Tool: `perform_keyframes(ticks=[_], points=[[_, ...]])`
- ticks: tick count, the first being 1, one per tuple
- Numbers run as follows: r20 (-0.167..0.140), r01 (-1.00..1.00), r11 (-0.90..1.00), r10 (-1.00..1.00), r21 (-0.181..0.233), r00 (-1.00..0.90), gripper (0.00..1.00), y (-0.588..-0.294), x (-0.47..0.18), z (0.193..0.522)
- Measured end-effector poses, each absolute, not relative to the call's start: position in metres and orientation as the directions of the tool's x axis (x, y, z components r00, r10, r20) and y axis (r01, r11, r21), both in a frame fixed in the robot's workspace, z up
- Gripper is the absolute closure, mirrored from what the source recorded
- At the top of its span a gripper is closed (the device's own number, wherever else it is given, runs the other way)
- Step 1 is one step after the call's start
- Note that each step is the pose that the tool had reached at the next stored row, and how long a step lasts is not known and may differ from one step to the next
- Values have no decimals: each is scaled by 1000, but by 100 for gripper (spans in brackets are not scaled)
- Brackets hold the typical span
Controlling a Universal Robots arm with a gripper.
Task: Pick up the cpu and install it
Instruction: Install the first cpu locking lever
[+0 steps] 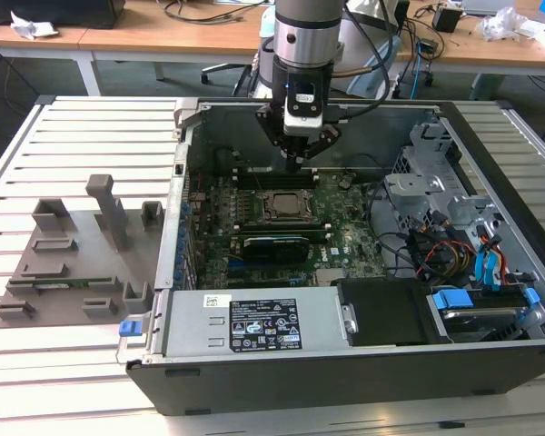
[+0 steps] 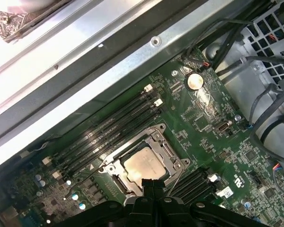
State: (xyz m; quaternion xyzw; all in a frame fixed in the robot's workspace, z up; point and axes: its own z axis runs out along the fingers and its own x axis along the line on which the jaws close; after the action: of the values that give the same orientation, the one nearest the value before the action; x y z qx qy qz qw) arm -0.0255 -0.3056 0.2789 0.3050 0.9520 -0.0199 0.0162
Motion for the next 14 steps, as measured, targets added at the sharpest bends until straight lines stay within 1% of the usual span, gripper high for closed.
perform_keyframes(ticks=[14], points=[[-43, 437, 899, 435, -28, -899, 89, -306, -26, 279]])
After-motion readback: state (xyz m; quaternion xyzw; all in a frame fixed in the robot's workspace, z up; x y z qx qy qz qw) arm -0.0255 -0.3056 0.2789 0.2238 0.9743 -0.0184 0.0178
